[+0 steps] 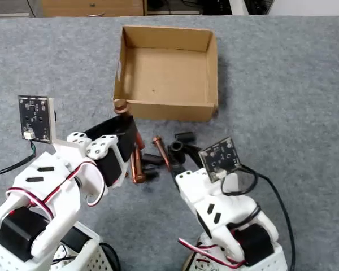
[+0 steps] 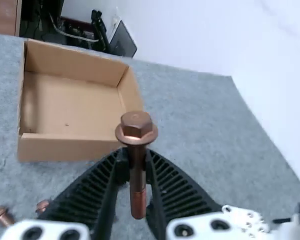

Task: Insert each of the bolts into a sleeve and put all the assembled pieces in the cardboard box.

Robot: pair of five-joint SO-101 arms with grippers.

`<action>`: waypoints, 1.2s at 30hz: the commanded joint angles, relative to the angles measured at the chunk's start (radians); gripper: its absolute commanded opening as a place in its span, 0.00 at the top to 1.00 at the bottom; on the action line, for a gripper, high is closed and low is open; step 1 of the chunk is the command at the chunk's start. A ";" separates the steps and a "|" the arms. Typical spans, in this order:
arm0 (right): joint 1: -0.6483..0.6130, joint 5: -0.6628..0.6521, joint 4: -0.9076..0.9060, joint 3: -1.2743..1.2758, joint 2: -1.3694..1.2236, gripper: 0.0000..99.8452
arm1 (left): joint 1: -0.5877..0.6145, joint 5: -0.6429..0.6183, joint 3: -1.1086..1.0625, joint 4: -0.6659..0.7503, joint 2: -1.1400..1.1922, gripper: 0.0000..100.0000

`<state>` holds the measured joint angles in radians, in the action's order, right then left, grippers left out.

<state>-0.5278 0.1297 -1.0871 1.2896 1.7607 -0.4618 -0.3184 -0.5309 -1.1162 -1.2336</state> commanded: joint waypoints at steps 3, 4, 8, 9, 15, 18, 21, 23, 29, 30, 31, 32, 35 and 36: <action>-0.113 0.009 0.071 0.033 0.015 1.00 | -0.021 -0.003 0.011 0.094 -0.007 0.98; -0.136 0.009 0.077 0.031 0.015 1.00 | -0.032 -0.002 -0.006 0.109 -0.007 0.98; -0.174 0.009 0.106 0.030 0.016 1.00 | -0.043 -0.006 -0.043 0.143 -0.008 0.98; -0.174 0.009 0.110 0.030 0.016 1.00 | -0.043 -0.003 -0.052 0.155 -0.008 0.98; -0.174 0.009 0.121 -0.005 0.016 1.00 | -0.034 -0.002 -0.103 0.183 -0.018 0.98; -0.174 0.009 0.121 -0.005 0.016 1.00 | -0.034 -0.006 -0.103 0.176 -0.018 0.98; -0.173 0.009 0.123 -0.013 0.016 1.00 | -0.034 -0.008 -0.110 0.176 -0.018 0.98; -0.173 0.009 0.123 -0.013 0.016 1.00 | -0.034 -0.008 -0.110 0.181 -0.018 0.98; -0.173 0.035 0.117 -0.048 0.016 1.00 | -0.044 -0.009 -0.129 0.176 -0.019 0.98; -0.173 0.057 0.117 -0.053 0.016 1.00 | -0.044 -0.009 -0.129 0.176 -0.019 0.98; -0.173 0.074 0.115 -0.054 0.016 1.00 | -0.044 -0.009 -0.129 0.176 -0.019 0.98; -0.173 0.080 0.115 -0.053 0.016 1.00 | -0.044 -0.008 -0.129 0.176 -0.019 0.98; -0.173 0.080 0.117 -0.056 0.016 1.00 | -0.044 -0.005 -0.149 0.178 -0.019 0.98; -0.173 0.081 0.117 -0.056 0.016 1.00 | -0.044 -0.005 -0.157 0.176 -0.019 0.98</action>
<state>-0.6920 0.1987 -0.9920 1.2912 1.7622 -0.4971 -0.3199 -0.6828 -0.9613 -1.2398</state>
